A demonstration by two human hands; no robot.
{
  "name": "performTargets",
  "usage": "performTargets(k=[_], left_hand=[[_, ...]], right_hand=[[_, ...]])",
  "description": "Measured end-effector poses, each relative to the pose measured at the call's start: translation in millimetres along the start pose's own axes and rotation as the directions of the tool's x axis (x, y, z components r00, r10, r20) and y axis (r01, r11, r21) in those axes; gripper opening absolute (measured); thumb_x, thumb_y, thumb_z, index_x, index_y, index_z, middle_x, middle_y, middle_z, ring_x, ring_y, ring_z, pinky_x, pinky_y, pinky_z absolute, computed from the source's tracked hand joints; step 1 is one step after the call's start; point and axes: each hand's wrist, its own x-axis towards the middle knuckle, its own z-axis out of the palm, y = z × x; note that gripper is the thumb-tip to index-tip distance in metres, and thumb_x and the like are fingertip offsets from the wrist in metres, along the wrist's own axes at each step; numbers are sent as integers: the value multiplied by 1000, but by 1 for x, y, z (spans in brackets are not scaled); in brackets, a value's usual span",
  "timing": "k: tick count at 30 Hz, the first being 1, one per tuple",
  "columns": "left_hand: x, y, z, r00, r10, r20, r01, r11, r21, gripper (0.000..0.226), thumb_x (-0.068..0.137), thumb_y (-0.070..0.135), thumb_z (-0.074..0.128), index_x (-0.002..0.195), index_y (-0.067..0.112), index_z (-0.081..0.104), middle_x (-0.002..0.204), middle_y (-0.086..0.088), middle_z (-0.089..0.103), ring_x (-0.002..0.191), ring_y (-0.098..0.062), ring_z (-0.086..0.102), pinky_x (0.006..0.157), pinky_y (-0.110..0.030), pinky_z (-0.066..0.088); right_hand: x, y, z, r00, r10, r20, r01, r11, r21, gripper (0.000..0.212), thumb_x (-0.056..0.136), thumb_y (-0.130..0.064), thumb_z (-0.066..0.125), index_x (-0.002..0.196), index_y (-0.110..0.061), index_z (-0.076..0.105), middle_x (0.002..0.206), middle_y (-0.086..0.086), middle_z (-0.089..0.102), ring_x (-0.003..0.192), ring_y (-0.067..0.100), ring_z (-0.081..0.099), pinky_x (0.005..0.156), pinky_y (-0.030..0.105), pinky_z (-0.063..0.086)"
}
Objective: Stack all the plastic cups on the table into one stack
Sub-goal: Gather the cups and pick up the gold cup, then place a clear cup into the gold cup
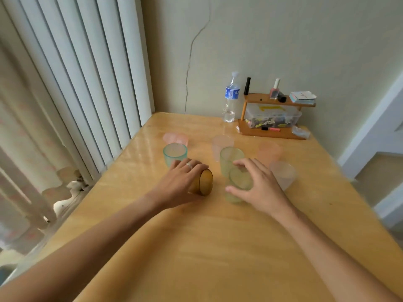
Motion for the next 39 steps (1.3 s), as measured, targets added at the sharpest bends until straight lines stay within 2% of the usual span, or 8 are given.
performTargets(k=[4,10,16,20,25,28,33,39], left_hand=[[-9,30,-1,992,-123,-36,117,984,-132,83,76,56,78,146,18,54,139,-2,60,128,-26,54,101,-40,43],[-21,55,10,945,-323,-51,234,776,-586,79,74,58,80,137,17,55,121,-1,61,105,-16,52,88,-25,45],[-32,61,26,920,-391,-31,241,627,-741,76,81,44,87,143,21,50,127,4,66,116,-15,63,95,-33,55],[-31,64,22,919,-389,-63,207,612,-764,82,83,43,81,151,18,42,139,7,61,129,-2,59,106,-14,47],[-33,67,21,907,-420,-46,229,580,-782,65,86,50,77,140,26,50,124,13,66,111,-6,64,90,-27,52],[-33,67,22,895,-445,-25,253,554,-793,65,87,54,76,141,33,47,131,16,65,120,-10,62,96,-31,53],[-33,67,22,891,-453,-7,284,570,-771,65,86,60,73,139,32,48,127,22,63,116,6,58,94,-27,48],[-31,65,25,895,-445,4,300,596,-745,63,86,62,71,133,25,51,128,9,67,120,-15,61,104,-38,51]], right_hand=[[6,-29,-10,984,-50,-168,53,998,14,58,73,-43,88,118,-15,66,113,0,66,106,15,60,92,19,44],[8,-52,-2,995,-9,-103,18,996,87,58,73,-46,89,117,-16,65,114,-2,65,107,9,60,86,0,37],[5,-59,28,1000,-12,-20,12,999,39,61,73,-55,82,118,-18,62,116,-3,63,112,17,59,98,35,50],[9,-63,37,1000,11,-7,-10,999,40,61,73,-52,83,118,-20,58,118,-3,60,113,20,57,96,37,50],[15,-53,24,991,65,116,-71,996,49,55,86,-63,65,123,-24,57,123,-2,57,120,16,55,101,33,44],[19,-26,1,973,181,-146,-199,973,-119,58,93,-65,46,125,-18,61,128,5,60,126,26,54,104,44,45],[10,14,-27,774,574,-267,-629,651,-425,80,90,-62,62,147,-11,41,147,21,44,137,40,40,110,53,38],[0,21,-35,762,620,-186,-644,698,-312,65,88,-36,74,140,-8,49,138,19,46,127,42,52,96,45,51]])
